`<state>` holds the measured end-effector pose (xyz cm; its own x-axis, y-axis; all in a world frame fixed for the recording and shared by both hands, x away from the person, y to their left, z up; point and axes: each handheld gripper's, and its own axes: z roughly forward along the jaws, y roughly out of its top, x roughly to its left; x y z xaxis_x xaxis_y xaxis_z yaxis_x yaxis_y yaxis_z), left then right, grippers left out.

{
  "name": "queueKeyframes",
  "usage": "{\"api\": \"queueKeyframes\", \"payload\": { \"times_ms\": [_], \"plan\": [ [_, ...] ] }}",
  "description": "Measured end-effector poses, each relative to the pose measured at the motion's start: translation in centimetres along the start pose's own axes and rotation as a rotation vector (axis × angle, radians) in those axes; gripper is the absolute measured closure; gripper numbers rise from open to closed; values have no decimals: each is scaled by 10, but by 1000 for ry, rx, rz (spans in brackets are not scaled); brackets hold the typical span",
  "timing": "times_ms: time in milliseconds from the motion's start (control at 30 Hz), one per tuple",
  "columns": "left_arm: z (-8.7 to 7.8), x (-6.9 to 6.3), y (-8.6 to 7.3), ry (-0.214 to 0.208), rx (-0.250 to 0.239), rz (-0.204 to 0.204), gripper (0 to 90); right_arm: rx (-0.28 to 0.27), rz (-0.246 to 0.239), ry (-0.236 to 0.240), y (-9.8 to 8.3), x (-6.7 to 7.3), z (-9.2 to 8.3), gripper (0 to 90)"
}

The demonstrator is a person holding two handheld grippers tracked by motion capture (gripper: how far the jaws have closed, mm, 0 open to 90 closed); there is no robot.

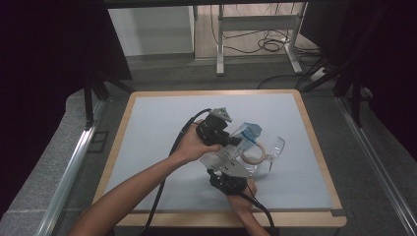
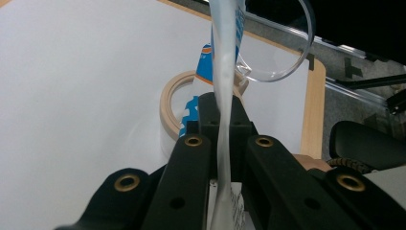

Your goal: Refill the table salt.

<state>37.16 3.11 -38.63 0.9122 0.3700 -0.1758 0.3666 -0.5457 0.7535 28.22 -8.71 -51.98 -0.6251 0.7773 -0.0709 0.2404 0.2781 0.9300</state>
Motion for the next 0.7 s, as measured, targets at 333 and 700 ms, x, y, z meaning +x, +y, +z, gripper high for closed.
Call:
{"api": "queueKeyframes", "payload": {
  "times_ms": [333, 700],
  "plan": [
    [5, 11, 5, -26, 42, 1, 898, 6, 53, 45, 2, -3, 2, 472],
    [12, 24, 13, -60, 90, 13, 898, 17, 103, 50, 4, -8, 8, 475]
  ]
}}
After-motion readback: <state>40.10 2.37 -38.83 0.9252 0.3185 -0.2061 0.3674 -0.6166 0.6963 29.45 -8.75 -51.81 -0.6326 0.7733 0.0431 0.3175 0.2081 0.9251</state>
